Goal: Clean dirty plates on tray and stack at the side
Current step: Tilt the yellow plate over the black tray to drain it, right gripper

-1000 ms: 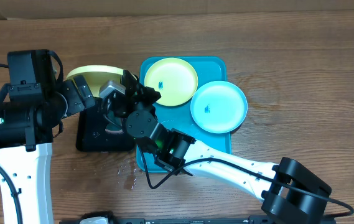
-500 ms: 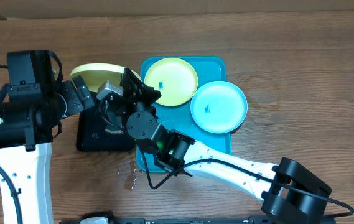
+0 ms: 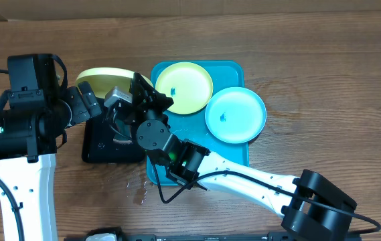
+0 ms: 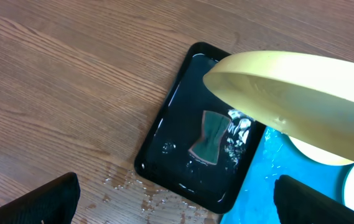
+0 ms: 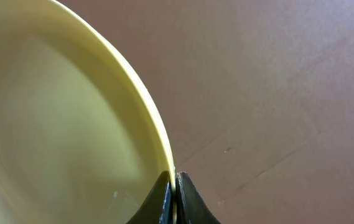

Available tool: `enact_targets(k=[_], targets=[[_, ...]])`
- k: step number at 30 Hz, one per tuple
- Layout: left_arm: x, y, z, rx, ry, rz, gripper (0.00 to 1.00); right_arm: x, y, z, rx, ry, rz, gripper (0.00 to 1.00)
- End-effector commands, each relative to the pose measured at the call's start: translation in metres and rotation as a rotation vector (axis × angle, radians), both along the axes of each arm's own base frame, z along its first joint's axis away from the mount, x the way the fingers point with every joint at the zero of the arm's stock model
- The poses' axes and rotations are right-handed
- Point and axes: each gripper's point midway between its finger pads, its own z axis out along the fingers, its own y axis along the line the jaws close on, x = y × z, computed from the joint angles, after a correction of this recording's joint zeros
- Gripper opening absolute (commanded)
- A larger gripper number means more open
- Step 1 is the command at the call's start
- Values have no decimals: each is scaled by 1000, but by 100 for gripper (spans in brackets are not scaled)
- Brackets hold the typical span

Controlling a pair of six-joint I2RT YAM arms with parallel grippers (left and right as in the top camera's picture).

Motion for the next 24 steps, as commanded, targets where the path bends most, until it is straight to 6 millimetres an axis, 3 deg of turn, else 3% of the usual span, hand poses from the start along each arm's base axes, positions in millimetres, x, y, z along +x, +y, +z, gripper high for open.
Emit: enact_targets(k=[1,24], targets=[[6,-11,6,-48,-36,-20,100,-34,34,18,28,-27,143,4],[6,-11,6,-48,-36,-20,100,-32,33,17,31,-22,138,4]])
